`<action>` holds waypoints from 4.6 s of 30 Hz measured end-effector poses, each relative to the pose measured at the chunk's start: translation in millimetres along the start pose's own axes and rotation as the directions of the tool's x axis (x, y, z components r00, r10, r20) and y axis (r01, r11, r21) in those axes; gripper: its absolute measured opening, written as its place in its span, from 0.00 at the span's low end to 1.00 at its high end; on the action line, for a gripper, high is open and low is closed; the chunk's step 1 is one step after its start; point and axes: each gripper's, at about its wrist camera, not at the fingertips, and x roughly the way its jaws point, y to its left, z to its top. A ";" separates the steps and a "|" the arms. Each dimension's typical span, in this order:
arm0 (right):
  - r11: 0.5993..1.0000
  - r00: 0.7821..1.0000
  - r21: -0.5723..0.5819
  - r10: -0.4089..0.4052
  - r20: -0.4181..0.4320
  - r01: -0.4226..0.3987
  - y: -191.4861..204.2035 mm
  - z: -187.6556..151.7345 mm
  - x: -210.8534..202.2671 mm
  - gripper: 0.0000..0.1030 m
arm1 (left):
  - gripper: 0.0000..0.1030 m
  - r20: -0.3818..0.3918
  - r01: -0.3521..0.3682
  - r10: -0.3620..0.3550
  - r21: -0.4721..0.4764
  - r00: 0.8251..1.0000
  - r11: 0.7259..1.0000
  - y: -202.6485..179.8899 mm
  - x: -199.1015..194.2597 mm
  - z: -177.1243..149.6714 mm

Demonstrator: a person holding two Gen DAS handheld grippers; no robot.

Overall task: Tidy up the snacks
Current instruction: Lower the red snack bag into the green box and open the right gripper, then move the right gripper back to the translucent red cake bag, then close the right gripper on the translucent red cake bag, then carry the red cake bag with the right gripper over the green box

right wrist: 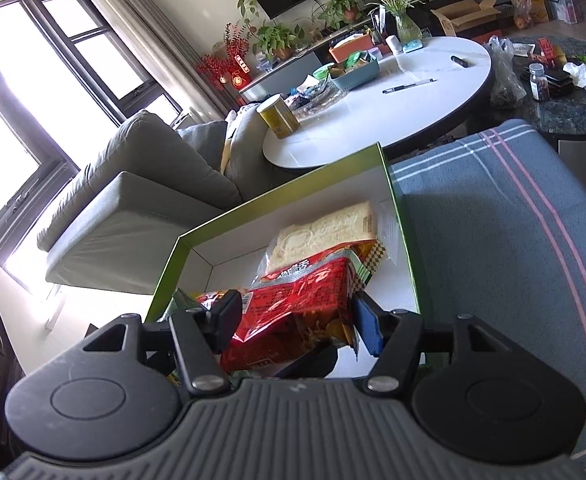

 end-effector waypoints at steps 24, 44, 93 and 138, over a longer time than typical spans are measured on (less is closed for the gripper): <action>1.000 1.000 0.005 -0.012 0.002 0.012 8.9 -10.1 -28.3 0.60 | 0.66 0.043 -0.028 0.028 0.008 0.999 1.000 1.1 -39.9 -7.0; 0.994 0.996 -0.083 -0.078 -0.041 0.074 15.6 -70.3 -84.0 0.69 | 0.67 0.054 0.030 -0.029 -0.020 0.998 0.999 -6.8 -118.9 -69.3; 0.976 0.981 0.097 -0.194 0.004 0.193 -8.4 -128.5 -77.6 0.83 | 0.67 0.011 0.015 -0.014 -0.152 1.000 0.988 -5.0 -150.5 -126.8; 0.996 0.998 0.071 -0.047 -0.050 0.051 -7.0 -114.9 -116.3 0.65 | 0.69 0.037 0.258 -0.258 0.008 0.965 0.966 -88.3 -131.3 -100.4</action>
